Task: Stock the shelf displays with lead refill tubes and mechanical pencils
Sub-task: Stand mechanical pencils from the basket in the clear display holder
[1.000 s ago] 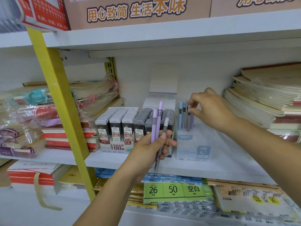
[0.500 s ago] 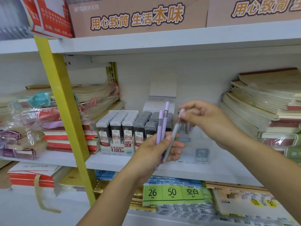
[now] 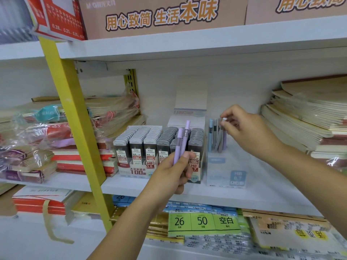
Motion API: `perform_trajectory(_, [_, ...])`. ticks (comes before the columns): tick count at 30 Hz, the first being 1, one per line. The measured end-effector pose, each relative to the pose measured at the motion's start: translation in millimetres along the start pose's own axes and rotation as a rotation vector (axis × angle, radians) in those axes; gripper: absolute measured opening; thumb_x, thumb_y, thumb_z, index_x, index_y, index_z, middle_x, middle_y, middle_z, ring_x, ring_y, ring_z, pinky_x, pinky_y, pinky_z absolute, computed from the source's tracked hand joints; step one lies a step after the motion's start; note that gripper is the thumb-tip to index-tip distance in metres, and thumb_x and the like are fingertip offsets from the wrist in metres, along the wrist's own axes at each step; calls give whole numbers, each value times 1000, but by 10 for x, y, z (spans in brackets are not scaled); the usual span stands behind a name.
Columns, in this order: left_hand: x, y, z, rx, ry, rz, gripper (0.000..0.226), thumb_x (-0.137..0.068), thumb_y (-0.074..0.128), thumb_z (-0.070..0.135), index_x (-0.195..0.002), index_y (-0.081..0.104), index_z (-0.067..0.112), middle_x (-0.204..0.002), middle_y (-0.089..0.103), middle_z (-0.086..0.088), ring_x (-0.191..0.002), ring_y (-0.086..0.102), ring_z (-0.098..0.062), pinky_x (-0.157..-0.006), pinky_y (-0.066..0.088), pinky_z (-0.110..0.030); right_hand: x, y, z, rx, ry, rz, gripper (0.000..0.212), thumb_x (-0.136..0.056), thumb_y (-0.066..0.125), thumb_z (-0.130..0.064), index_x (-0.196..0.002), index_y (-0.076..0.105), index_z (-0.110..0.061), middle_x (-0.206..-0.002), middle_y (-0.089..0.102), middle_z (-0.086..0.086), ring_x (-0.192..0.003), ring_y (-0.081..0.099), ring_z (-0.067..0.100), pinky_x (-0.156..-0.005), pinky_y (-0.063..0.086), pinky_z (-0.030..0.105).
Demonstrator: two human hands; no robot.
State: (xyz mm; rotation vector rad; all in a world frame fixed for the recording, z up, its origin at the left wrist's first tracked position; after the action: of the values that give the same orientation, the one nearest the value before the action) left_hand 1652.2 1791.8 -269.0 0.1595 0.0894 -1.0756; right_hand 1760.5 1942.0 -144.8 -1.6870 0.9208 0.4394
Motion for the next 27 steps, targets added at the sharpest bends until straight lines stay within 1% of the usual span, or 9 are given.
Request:
perform_trajectory(4, [-13, -17, -13, 7, 1, 3, 27, -105, 45, 35, -102, 71, 30, -68, 54, 2, -46, 31, -6, -41, 28, -18, -21, 41, 26, -7, 16, -16, 12, -93, 61, -24, -96, 50, -28, -85, 62, -11, -81, 64, 9, -70, 46, 14])
perform_trajectory(6, [-19, -19, -18, 15, 1, 10, 25, -105, 46, 33, -106, 71, 27, -67, 54, 2, -47, 31, -6, -41, 28, -18, -50, 35, 29, -28, 35, -10, 16, -92, 63, -25, -95, 48, -29, -83, 62, -12, -80, 64, 9, -68, 42, 7])
perform_trajectory(7, [-23, -21, -22, 18, 2, 13, 25, -105, 46, 32, -108, 70, 25, -66, 54, 2, -47, 31, -7, -41, 28, -18, -62, 31, 27, -43, 39, -6, 17, -91, 63, -25, -95, 47, -28, -82, 63, -11, -79, 64, 10, -69, 45, 8])
perform_trajectory(10, [-29, -20, -31, 24, 0, 14, 24, -105, 47, 29, -114, 68, 21, -65, 54, 3, -47, 32, -7, -40, 28, -18, -92, 41, 14, -91, 43, 1, 18, -91, 65, -23, -95, 48, -26, -80, 67, -7, -75, 67, 11, -75, 55, 31])
perform_trajectory(11, [-30, -21, -34, 22, 0, 12, 24, -105, 47, 29, -114, 68, 20, -65, 54, 3, -47, 32, -7, -40, 28, -18, -100, 45, 4, -86, 42, 4, 17, -91, 65, -23, -95, 49, -26, -80, 67, -7, -74, 67, 10, -75, 55, 34])
perform_trajectory(13, [-31, -31, -40, 14, -2, 14, 24, -105, 47, 29, -114, 68, 21, -66, 54, 2, -48, 32, -8, -41, 28, -18, -113, 57, -22, -77, 32, 12, 16, -90, 66, -22, -94, 50, -24, -78, 66, -9, -73, 67, 10, -75, 55, 35])
perform_trajectory(20, [-20, -70, -35, -1, 0, 17, 25, -105, 47, 29, -112, 70, 24, -67, 55, 3, -48, 33, -8, -41, 28, -19, -119, 119, -87, -71, -3, -4, 16, -91, 65, -24, -92, 50, -25, -77, 65, -9, -65, 67, 20, -69, 56, 39])
perform_trajectory(23, [-19, -59, -33, -4, -1, 16, 24, -105, 47, 29, -112, 69, 23, -66, 55, 3, -48, 32, -8, -41, 28, -19, -118, 119, -110, -58, -14, 1, 17, -91, 65, -25, -92, 48, -27, -78, 66, -8, -68, 67, 17, -69, 56, 37])
perform_trajectory(27, [-14, -48, -20, -2, 2, 13, 24, -105, 47, 28, -111, 70, 24, -66, 55, 3, -48, 32, -8, -41, 28, -18, -107, 139, -89, -32, -5, 6, 16, -90, 66, -25, -95, 51, -23, -77, 66, -5, -72, 65, 12, -71, 53, 30])
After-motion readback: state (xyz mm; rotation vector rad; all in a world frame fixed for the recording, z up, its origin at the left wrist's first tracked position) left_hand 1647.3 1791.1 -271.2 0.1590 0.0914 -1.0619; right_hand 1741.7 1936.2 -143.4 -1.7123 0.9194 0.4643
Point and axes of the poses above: each hand's wrist, its own x-axis away from the middle knuckle, its own y-axis out of the palm, z = x × y, the point moved 10 cm from there along -x, towards the middle knuckle
